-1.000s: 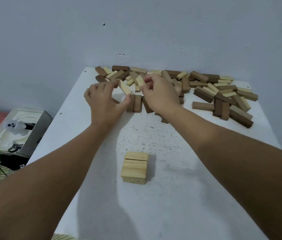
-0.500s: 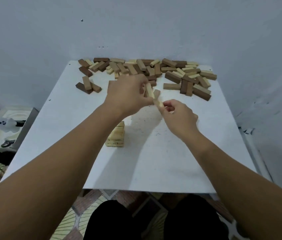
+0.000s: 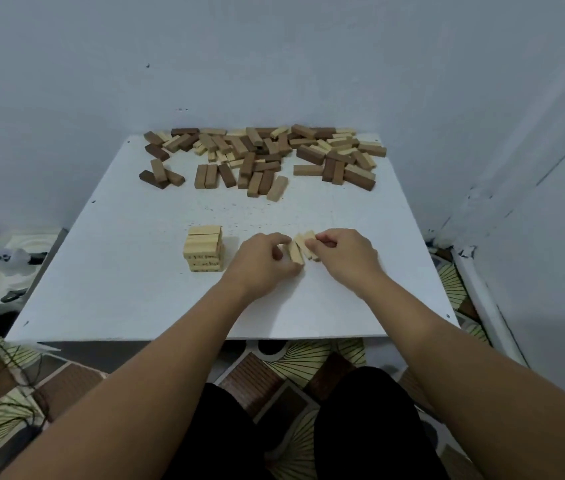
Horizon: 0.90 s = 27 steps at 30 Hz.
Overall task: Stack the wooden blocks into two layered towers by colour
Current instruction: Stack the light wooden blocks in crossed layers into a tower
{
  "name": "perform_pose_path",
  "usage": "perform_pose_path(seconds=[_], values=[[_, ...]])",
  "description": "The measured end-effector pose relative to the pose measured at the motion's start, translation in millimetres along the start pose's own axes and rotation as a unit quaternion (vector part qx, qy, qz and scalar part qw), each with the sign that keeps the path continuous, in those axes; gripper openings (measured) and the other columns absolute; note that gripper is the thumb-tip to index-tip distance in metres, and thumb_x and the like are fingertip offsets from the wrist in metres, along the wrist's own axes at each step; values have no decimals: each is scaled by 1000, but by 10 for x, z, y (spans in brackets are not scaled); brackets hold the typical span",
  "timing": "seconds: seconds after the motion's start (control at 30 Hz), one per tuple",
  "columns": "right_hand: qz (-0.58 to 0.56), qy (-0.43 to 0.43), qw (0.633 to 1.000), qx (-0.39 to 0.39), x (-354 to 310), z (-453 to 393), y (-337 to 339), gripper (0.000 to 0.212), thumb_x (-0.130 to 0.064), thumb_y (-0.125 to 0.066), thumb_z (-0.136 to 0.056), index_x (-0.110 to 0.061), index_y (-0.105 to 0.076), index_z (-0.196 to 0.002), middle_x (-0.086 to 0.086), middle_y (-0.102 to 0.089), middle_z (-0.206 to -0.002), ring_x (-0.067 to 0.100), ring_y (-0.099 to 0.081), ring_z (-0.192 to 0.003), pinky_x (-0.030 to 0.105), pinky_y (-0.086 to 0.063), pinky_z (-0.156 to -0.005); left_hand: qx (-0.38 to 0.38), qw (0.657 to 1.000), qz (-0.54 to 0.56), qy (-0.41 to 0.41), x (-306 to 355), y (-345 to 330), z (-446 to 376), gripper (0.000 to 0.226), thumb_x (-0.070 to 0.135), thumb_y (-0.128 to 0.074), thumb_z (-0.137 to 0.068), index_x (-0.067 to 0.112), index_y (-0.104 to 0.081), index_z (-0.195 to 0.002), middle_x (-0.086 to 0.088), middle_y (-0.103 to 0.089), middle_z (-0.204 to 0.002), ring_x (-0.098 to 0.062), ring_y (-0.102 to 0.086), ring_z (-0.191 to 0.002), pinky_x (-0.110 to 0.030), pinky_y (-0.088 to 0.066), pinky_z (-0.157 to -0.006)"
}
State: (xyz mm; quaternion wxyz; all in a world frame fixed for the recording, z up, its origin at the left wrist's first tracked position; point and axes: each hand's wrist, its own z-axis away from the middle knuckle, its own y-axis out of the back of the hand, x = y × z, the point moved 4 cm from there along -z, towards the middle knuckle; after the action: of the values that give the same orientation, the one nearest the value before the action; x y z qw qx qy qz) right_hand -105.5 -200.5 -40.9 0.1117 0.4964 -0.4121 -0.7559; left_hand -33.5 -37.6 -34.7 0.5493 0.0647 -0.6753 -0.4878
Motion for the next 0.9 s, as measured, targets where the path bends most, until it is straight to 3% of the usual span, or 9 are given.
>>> perform_pose_path(seconds=[0.17,0.33,0.47,0.57,0.77,0.9], values=[[-35,5,999,-12,56,5,-7,33,-56,-62,-97,-34,-75,-118,-14,-74,-109,13,-66,-109,45,-52,-99,51,998,-1,-24,-118,-81,84,54,48,-77,-86,39,-64,-137,12,-58,-98,-6,-59,-93,-27,-48,-79],[-81,-4,997,13,114,-67,18,37,-52,-70,-93,-30,-72,-122,-8,-73,-105,16,-68,-103,45,-55,-96,99,994,52,-13,-191,-113,87,63,46,-80,-82,39,-61,-141,13,-63,-97,-3,-57,-83,-22,-46,-75],[-81,-8,995,53,123,-128,75,22,-47,-71,-94,-28,-67,-103,-11,-68,-91,15,-66,-91,40,-57,-84,111,992,66,-5,-217,-106,80,48,43,-84,-78,37,-73,-125,15,-67,-94,-4,-59,-77,-24,-53,-75],[-37,3,997,60,130,-145,22,18,-46,-72,-94,-28,-69,-91,-15,-67,-85,12,-65,-87,41,-57,-83,95,990,106,25,-255,-100,33,38,39,-85,-79,36,-78,-116,14,-70,-91,1,-59,-71,-21,-50,-71],[-26,-2,997,69,148,-109,-25,19,-49,-70,-93,-31,-68,-89,-16,-66,-81,11,-65,-88,38,-54,-82,92,984,145,52,-272,-129,8,33,38,-87,-80,33,-79,-111,12,-72,-88,6,-60,-68,-16,-49,-70],[-64,-9,997,53,169,-123,-23,18,-48,-74,-90,-29,-72,-91,-14,-69,-82,12,-66,-89,43,-57,-86,86,984,144,50,-291,-127,-18,30,37,-85,-82,32,-80,-111,12,-73,-89,6,-60,-69,-15,-48,-70]])
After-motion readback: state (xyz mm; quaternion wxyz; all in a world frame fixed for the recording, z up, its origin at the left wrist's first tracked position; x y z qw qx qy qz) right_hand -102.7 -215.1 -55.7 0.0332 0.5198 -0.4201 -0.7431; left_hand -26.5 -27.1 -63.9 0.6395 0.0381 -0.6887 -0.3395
